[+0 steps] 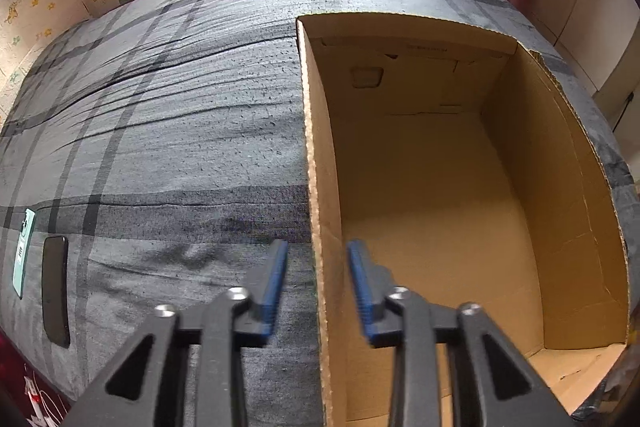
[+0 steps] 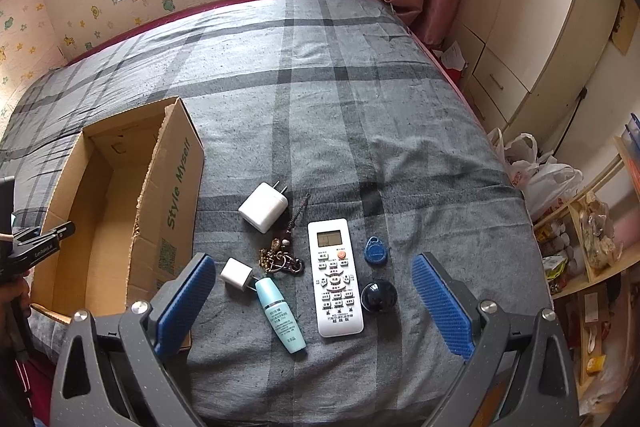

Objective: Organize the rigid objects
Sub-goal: 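Clamp the box side wall with the left gripper while the right tool approaches the objects, then grasp the blue key fob with the right gripper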

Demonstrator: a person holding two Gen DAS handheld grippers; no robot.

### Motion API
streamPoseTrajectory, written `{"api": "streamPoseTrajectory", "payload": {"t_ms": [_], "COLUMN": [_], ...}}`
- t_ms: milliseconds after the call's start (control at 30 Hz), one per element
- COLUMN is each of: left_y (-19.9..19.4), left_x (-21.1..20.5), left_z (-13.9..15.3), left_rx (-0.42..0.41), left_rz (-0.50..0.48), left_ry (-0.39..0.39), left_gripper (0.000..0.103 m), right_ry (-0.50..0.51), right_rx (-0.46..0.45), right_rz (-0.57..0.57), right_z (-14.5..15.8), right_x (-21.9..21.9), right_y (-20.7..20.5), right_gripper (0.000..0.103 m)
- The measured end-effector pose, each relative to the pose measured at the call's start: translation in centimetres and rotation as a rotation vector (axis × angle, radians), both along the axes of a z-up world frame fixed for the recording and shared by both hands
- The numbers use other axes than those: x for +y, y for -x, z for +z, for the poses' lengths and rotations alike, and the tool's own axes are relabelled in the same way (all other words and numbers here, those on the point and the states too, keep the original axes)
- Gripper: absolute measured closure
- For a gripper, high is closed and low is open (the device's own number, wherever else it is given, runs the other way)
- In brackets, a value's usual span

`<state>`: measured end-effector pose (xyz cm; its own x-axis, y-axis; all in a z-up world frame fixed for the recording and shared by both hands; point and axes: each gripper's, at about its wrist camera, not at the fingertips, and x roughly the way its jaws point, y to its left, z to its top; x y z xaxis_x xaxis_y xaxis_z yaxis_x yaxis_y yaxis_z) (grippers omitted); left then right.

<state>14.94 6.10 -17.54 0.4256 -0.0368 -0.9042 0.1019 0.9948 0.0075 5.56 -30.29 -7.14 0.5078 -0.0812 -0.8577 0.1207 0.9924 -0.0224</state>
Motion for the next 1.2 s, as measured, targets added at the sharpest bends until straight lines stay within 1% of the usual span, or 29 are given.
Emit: {"api": "streamPoseTrajectory", "payload": {"t_ms": [133, 300, 433, 567, 700, 767, 833, 967, 1033, 1200], "left_y": [-0.2, -0.4, -0.1, -0.1, 0.0, 0.0, 0.0, -0.1, -0.1, -0.1], "left_x": [-0.6, -0.4, -0.7, -0.5, -0.6, -0.5, -0.2, -0.6, -0.7, -0.6], "left_z": [-0.3, -0.4, -0.5, -0.5, -0.7, -0.7, -0.7, -0.8, -0.8, -0.8], "left_rx": [-0.004, 0.002, -0.007, -0.004, 0.001, 0.002, 0.001, 0.0, -0.001, 0.0], "left_rz": [-0.017, -0.005, -0.013, -0.007, -0.007, -0.003, -0.001, -0.007, -0.009, -0.009], "left_ry": [-0.026, -0.004, -0.022, -0.008, -0.015, -0.003, 0.004, -0.017, -0.024, -0.028], "left_gripper": [0.089, 0.089, 0.089, 0.089, 0.089, 0.089, 0.089, 0.089, 0.089, 0.089], "right_ry": [0.004, 0.001, -0.002, 0.0, -0.024, -0.017, 0.01, 0.033, 0.027, 0.018], "right_rx": [-0.001, 0.003, 0.023, 0.037, 0.062, 0.08, 0.095, 0.128, 0.145, 0.213], "right_rz": [-0.004, -0.007, -0.004, -0.006, -0.022, -0.025, -0.032, -0.039, -0.044, -0.043], "right_z": [-0.2, -0.4, -1.0, -1.4, -2.1, -2.8, -3.8, -6.2, -7.2, -10.0], "right_x": [-0.2, -0.7, -1.3, -2.3, -3.8, -4.5, -5.2, -6.7, -7.4, -8.6], "right_y": [0.0, -0.3, -0.6, -1.1, -1.9, -2.5, -3.1, -4.4, -4.9, -5.9], "right_gripper": [0.002, 0.002, 0.002, 0.002, 0.002, 0.002, 0.002, 0.003, 0.004, 0.016]}}
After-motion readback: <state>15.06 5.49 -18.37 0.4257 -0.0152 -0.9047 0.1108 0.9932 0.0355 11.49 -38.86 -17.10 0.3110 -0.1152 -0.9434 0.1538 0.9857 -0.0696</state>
